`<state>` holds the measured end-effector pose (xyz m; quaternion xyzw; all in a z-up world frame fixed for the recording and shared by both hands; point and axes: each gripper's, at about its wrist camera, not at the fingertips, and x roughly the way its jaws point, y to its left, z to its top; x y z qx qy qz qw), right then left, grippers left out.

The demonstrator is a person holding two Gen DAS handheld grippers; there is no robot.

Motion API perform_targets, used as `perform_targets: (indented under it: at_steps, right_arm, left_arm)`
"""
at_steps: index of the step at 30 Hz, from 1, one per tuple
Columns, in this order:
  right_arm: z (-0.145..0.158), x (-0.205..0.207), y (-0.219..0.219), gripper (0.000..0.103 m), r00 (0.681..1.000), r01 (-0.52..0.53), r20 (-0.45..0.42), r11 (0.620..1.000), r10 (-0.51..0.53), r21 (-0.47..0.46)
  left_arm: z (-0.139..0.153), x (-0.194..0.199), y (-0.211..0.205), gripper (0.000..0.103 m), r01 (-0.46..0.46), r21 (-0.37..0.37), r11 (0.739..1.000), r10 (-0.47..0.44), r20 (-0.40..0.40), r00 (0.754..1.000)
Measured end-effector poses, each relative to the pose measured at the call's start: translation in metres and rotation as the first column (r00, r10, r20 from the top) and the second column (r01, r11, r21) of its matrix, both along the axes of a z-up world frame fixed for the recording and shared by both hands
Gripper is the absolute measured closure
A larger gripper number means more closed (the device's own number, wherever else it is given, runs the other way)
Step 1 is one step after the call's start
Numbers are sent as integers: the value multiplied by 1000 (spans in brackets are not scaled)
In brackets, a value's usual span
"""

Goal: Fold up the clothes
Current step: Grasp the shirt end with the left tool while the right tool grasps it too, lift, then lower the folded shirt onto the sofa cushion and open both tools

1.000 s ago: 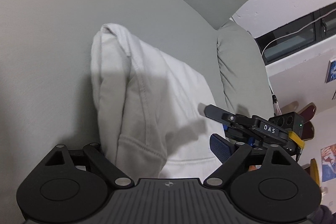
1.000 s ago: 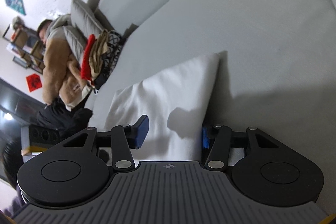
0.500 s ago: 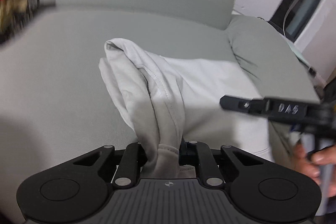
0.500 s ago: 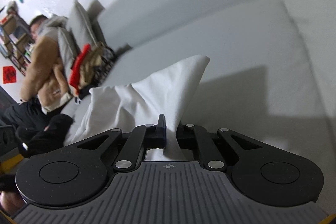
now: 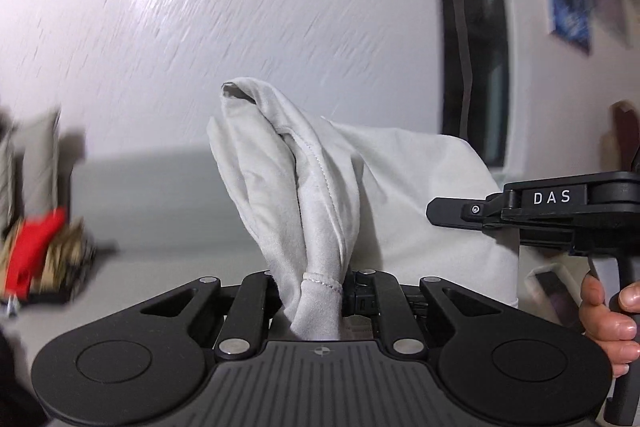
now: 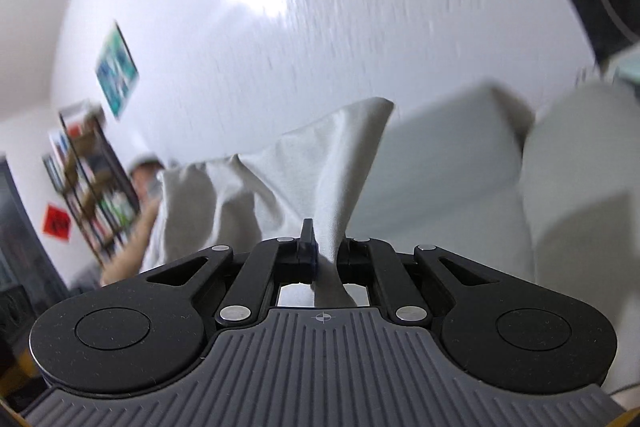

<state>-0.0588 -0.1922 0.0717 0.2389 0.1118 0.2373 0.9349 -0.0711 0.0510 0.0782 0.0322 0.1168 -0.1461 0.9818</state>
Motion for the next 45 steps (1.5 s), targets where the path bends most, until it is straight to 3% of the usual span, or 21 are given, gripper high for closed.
perform_targets:
  at_steps: [5, 9, 12, 15, 18, 23, 26, 30, 34, 35, 37, 38, 41, 43, 45]
  right_arm:
    - [54, -58, -52, 97, 984, 88, 155, 996, -89, 11]
    - [93, -93, -95, 97, 960, 210, 201, 976, -194, -60]
    - [110, -104, -130, 97, 947, 304, 144, 946, -287, -116]
    - [104, -92, -166, 97, 938, 347, 66, 924, -341, -159]
    - [82, -53, -199, 97, 933, 353, -11, 921, -360, -166]
    - [35, 20, -235, 97, 902, 382, -138, 906, -408, -185]
    - [11, 67, -239, 97, 896, 372, -170, 903, -410, -217]
    - [-15, 147, -249, 97, 879, 351, -251, 907, -405, -232]
    - [-38, 226, -253, 97, 849, 343, -308, 890, -430, -300]
    - [-46, 244, -255, 95, 836, 344, -323, 882, -444, -323]
    - [-70, 273, -269, 67, 774, 347, -405, 861, -487, -372]
    - [-76, 280, -273, 64, 730, 359, -441, 842, -523, -404]
    - [-81, 268, -283, 62, 727, 369, -429, 832, -537, -415]
    - [-84, 260, -282, 58, 744, 343, -426, 842, -514, -417]
    - [-85, 256, -276, 58, 743, 315, -441, 844, -504, -433]
  left_arm:
    - [44, -25, -35, 91, 121, -19, 992, -117, 153, 981]
    - [77, -25, -69, 91, 273, -109, 956, -250, 191, 949]
    - [86, -15, -103, 91, 384, -205, 900, -362, 137, 922]
    - [75, 10, -140, 91, 445, -290, 847, -456, 34, 889]
    - [52, 41, -182, 91, 463, -288, 838, -495, -43, 868]
    - [9, 105, -235, 91, 410, -312, 857, -476, -170, 863]
    - [-18, 135, -259, 91, 381, -310, 871, -457, -226, 860]
    - [-47, 189, -275, 91, 328, -357, 874, -441, -305, 844]
    - [-66, 254, -280, 91, 285, -389, 876, -423, -337, 841]
    - [-74, 273, -278, 90, 270, -405, 874, -426, -369, 826]
    - [-95, 309, -280, 71, 218, -421, 881, -420, -479, 771]
    - [-107, 323, -281, 63, 178, -402, 898, -390, -542, 744]
    - [-130, 328, -268, 64, 81, -308, 948, -268, -636, 724]
    - [-134, 315, -253, 62, 98, -334, 937, -291, -597, 748]
    - [-134, 305, -251, 62, 104, -360, 927, -310, -581, 753]
